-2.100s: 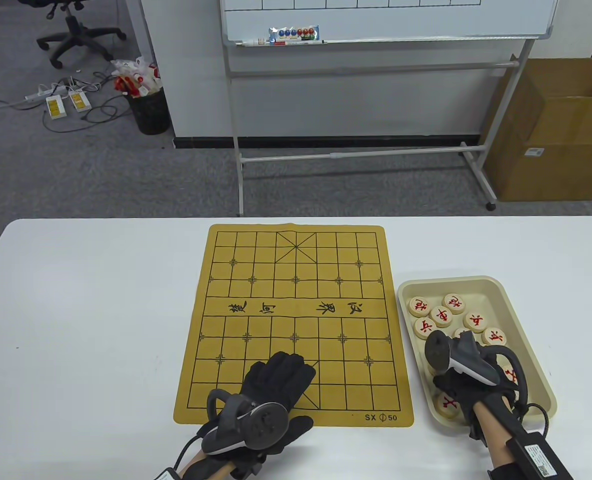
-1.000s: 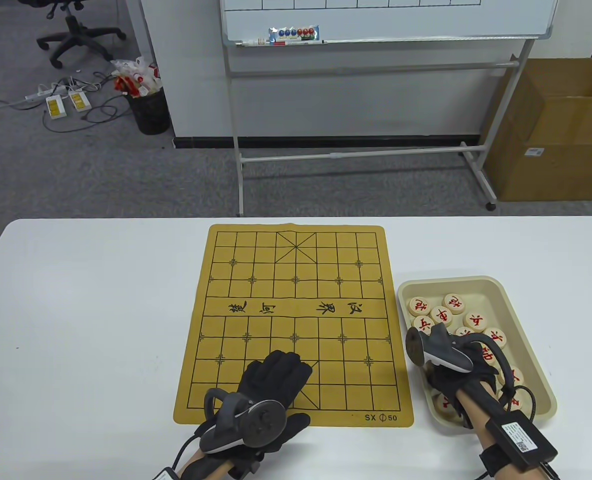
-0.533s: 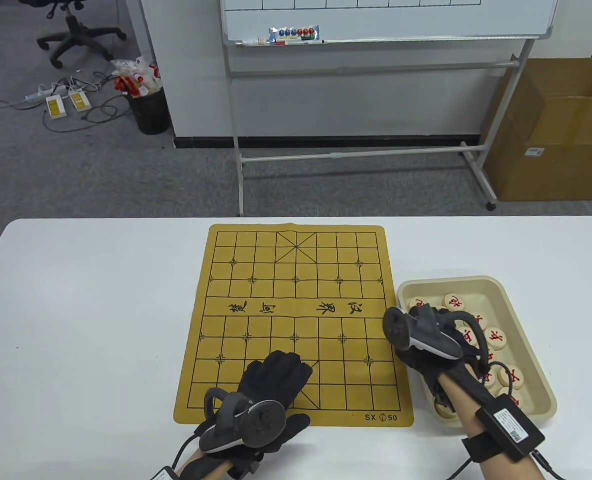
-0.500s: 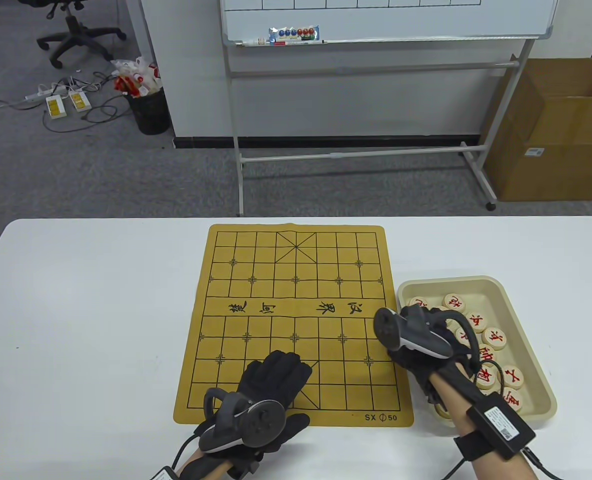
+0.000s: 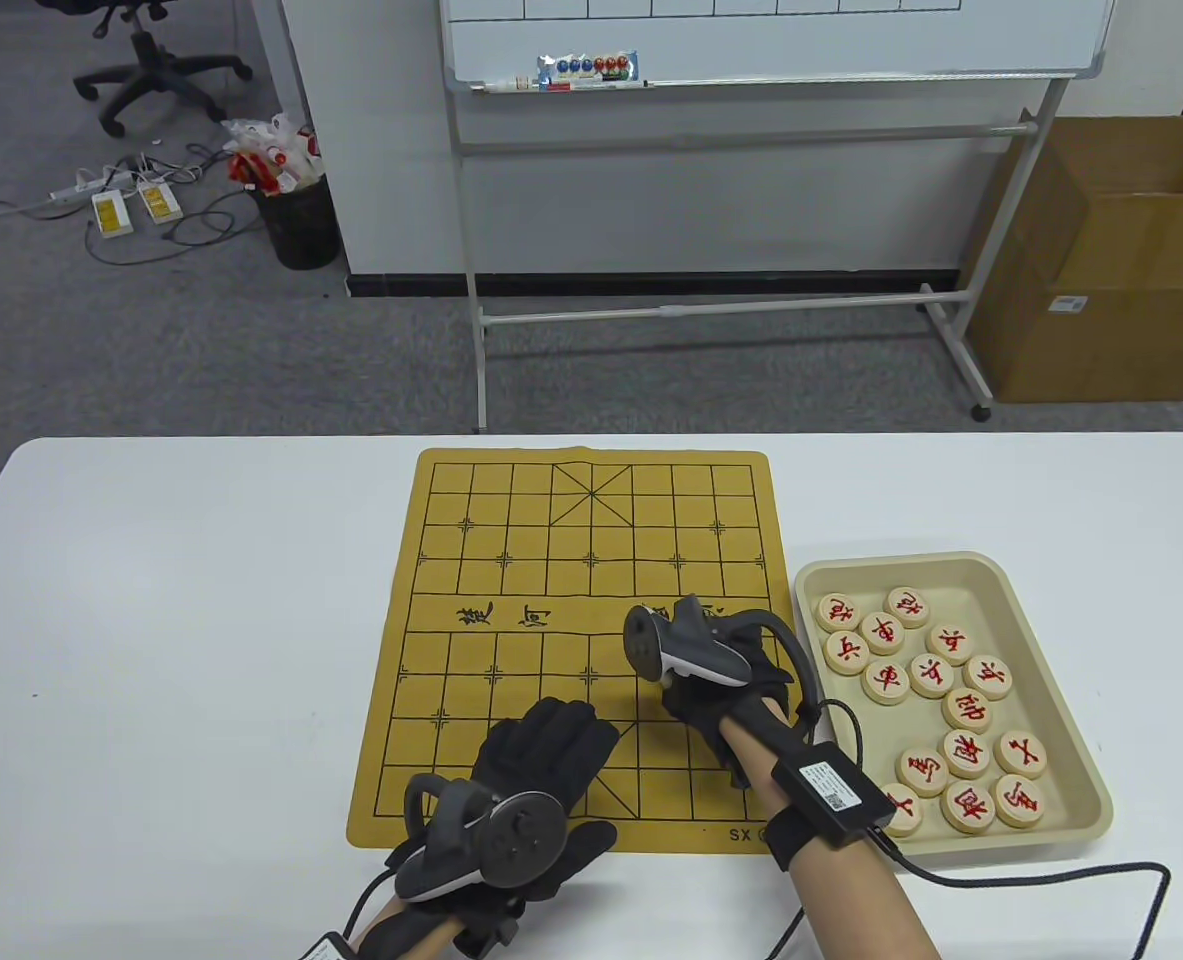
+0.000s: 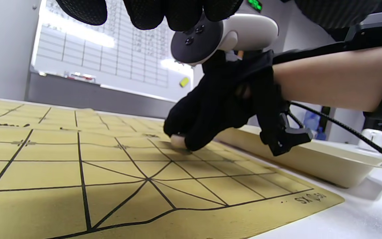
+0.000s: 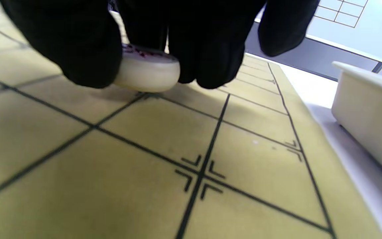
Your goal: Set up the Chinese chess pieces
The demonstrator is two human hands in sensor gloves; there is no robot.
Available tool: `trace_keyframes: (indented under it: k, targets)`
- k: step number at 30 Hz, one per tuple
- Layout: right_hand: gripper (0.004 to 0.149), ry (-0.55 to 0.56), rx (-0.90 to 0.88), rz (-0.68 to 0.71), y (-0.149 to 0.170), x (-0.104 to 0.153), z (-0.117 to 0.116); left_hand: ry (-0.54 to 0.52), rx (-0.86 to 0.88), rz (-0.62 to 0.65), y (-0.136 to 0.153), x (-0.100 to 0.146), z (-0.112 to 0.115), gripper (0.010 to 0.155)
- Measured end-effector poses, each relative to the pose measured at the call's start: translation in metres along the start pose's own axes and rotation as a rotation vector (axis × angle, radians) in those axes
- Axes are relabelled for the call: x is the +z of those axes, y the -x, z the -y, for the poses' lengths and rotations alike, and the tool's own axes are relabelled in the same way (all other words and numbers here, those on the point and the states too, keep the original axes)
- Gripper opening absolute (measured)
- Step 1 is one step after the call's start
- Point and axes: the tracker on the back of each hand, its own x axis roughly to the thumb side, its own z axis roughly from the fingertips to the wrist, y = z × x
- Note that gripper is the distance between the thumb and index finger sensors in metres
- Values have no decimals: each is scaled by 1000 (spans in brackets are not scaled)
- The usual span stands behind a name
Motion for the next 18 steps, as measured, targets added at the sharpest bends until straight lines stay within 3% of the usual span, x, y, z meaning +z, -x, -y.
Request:
trace_keyframes:
  k: [3, 8, 13, 18]
  targets:
    - [74, -9, 39, -16, -2, 4, 1, 2, -3, 3, 0, 1, 0, 85]
    - [76, 72, -62, -29, 21, 30, 31, -7, -1, 1, 2, 2, -1, 85]
    - [75, 135, -186, -104, 72, 66, 53, -11, -1, 0, 2, 2, -1, 85]
    - [75, 113, -241, -250, 130, 98, 41, -6, -10, 1, 1, 2, -1, 85]
